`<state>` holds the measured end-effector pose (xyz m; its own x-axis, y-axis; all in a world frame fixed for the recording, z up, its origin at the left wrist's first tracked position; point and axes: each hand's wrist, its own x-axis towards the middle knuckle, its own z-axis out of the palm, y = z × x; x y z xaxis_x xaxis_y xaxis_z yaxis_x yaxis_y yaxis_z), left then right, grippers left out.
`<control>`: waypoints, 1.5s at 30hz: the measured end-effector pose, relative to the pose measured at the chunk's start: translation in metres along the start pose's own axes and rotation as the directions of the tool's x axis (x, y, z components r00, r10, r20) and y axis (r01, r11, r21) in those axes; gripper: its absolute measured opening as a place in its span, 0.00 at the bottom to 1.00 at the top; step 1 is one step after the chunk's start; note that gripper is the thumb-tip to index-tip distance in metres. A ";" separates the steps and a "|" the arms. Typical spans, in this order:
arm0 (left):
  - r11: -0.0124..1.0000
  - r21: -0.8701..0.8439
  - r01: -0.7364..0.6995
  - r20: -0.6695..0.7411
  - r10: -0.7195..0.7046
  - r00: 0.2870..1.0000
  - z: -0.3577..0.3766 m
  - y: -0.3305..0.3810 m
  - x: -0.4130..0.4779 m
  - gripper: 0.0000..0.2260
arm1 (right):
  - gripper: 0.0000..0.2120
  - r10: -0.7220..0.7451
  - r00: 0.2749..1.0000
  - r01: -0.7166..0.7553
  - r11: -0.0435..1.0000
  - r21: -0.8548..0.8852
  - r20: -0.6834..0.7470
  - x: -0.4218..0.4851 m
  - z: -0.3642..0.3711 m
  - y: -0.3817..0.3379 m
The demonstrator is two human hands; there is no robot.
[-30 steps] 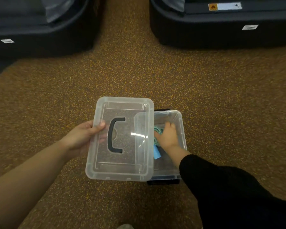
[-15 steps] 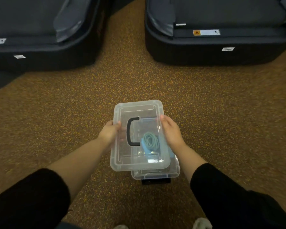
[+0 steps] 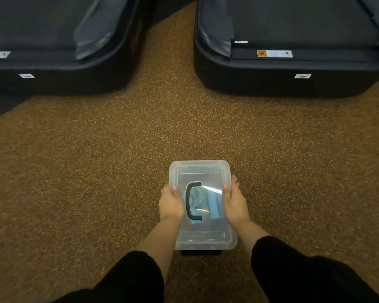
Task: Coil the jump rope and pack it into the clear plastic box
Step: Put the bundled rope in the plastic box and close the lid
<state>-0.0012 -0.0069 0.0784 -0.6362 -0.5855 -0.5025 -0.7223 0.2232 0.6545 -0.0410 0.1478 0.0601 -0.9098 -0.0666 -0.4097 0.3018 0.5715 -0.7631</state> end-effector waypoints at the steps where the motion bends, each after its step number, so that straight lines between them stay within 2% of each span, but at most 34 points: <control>1: 1.000 0.005 -0.002 -0.007 0.002 1.000 0.002 -0.002 0.002 0.16 | 0.27 0.005 1.000 -0.005 1.000 -0.010 0.002 0.003 0.002 0.001; 6: 0.999 -0.004 0.034 -0.057 -0.034 0.998 0.008 -0.014 0.013 0.17 | 0.26 0.034 0.999 -0.033 0.997 -0.071 0.018 0.014 0.013 0.002; 14: 0.999 -0.039 -0.018 -0.064 0.016 0.998 0.016 -0.026 0.013 0.17 | 0.24 0.022 0.993 -0.037 0.991 -0.131 -0.113 0.018 0.025 0.009; 17: 0.998 0.013 -0.061 -0.084 0.062 0.995 0.019 -0.032 0.017 0.18 | 0.22 0.019 0.989 -0.037 0.992 -0.121 -0.149 0.016 0.027 0.013; 21: 0.994 0.112 -0.011 -0.141 0.027 0.990 0.024 -0.028 0.016 0.19 | 0.21 0.017 0.985 -0.046 0.985 -0.168 -0.171 0.018 0.030 0.013; 24: 0.974 0.224 -0.026 -0.249 0.084 0.965 0.029 -0.029 0.008 0.19 | 0.22 0.017 0.980 -0.065 0.970 -0.236 -0.197 0.015 0.032 0.013; 27: 0.966 0.258 -0.011 -0.343 0.102 0.934 0.037 -0.022 0.003 0.19 | 0.23 -0.053 0.971 -0.026 0.947 -0.321 -0.234 0.013 0.032 0.009; 31: 0.960 0.279 -0.008 -0.368 0.115 0.923 0.041 -0.020 0.003 0.18 | 0.24 -0.183 0.948 0.011 0.836 -0.548 -0.260 0.012 0.038 0.012; 35: 0.948 0.316 -0.036 -0.332 0.146 0.932 0.041 -0.019 0.003 0.17 | 0.25 -0.372 0.920 0.177 0.678 -0.714 -0.125 0.027 0.040 0.009; 40: 0.922 0.383 -0.057 -0.345 0.200 0.917 0.042 -0.023 0.007 0.17 | 0.21 -0.540 0.840 0.398 0.551 -0.733 0.049 0.059 0.039 -0.014; 42: 0.924 0.378 -0.055 -0.346 0.196 0.917 0.043 -0.025 0.007 0.18 | 0.22 -0.530 0.839 0.450 0.551 -0.703 0.122 0.079 0.040 -0.030; 45: 0.939 0.341 -0.043 -0.359 0.173 0.917 0.044 -0.028 0.010 0.17 | 0.28 -0.372 0.875 0.477 0.554 -0.682 0.309 0.112 0.040 -0.052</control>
<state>0.0010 0.0152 0.0303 -0.6110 -0.7782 -0.1451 -0.7434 0.5009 0.4433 -0.1473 0.0778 0.0338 -0.8202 -0.5242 -0.2289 -0.4614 0.8428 -0.2771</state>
